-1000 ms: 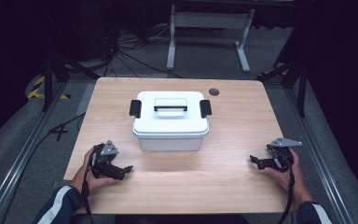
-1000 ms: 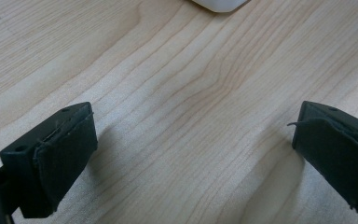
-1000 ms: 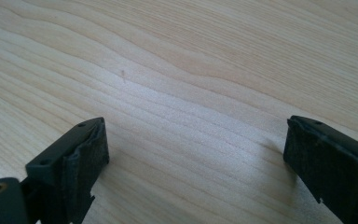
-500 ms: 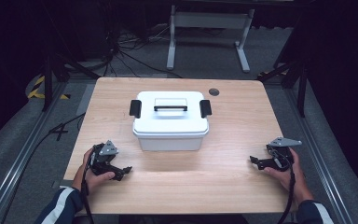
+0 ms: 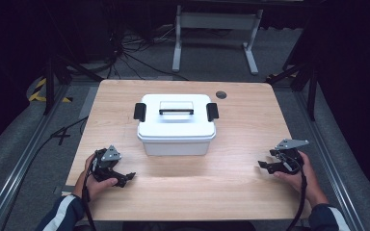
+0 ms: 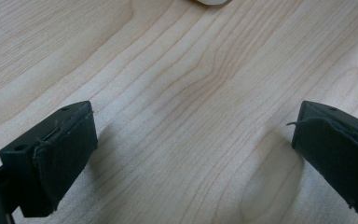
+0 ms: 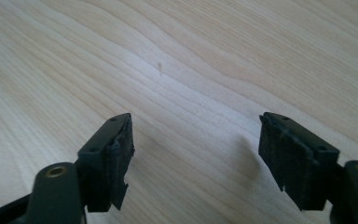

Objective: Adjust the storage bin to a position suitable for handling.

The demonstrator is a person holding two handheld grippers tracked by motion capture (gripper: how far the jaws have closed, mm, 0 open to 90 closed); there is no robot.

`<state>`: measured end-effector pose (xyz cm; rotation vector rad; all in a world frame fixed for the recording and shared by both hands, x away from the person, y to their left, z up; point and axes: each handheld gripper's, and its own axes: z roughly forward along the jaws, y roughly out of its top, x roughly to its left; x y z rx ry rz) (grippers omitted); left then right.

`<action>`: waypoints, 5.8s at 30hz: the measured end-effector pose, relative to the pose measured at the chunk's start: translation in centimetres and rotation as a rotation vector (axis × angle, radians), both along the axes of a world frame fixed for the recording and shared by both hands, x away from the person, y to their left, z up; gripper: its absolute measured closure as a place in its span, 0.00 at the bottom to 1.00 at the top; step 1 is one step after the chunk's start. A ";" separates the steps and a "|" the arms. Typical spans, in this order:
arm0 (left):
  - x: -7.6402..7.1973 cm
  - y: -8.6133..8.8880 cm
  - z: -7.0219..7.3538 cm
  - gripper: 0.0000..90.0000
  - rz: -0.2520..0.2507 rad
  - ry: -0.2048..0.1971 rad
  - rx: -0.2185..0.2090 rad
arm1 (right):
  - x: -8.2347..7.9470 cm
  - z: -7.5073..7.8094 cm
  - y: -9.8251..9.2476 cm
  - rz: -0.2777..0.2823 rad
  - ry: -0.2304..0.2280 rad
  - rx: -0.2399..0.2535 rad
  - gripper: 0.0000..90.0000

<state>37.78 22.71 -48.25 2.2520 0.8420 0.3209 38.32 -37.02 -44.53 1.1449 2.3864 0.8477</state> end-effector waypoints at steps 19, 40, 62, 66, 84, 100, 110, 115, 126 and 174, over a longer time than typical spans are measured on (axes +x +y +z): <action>-0.1 0.1 0.0 0.00 0.000 0.006 -0.004 | 2.2 9.1 3.6 0.177 -0.117 -0.041 0.35; -0.1 0.1 0.0 0.00 0.000 0.007 -0.004 | 4.3 16.0 10.1 0.378 -0.178 -0.128 0.44; -0.1 0.1 0.0 0.00 -0.005 0.004 0.000 | 7.1 19.4 18.8 0.526 -0.189 -0.259 0.48; -0.1 0.1 0.0 0.00 -0.004 0.007 -0.003 | 7.7 19.4 20.6 0.553 -0.186 -0.284 0.48; -0.1 0.1 0.0 0.00 -0.007 0.007 -0.004 | 9.5 17.5 27.7 0.668 -0.147 -0.381 0.56; 0.0 0.2 0.0 0.00 -0.013 0.011 0.000 | 10.0 16.1 30.3 0.685 -0.152 -0.402 0.73; 0.0 0.2 0.0 0.00 -0.013 0.011 0.000 | 9.8 15.9 31.2 0.708 -0.173 -0.428 0.91; 0.0 0.2 0.0 0.00 -0.013 0.012 0.000 | 9.7 16.0 31.3 0.712 -0.185 -0.445 0.92; 0.0 0.2 0.0 0.00 -0.018 0.010 0.002 | 9.7 16.7 31.0 0.722 -0.206 -0.458 0.94; 0.0 0.2 0.0 0.00 -0.019 0.009 0.003 | 6.2 20.6 11.1 0.470 -0.265 -0.389 0.94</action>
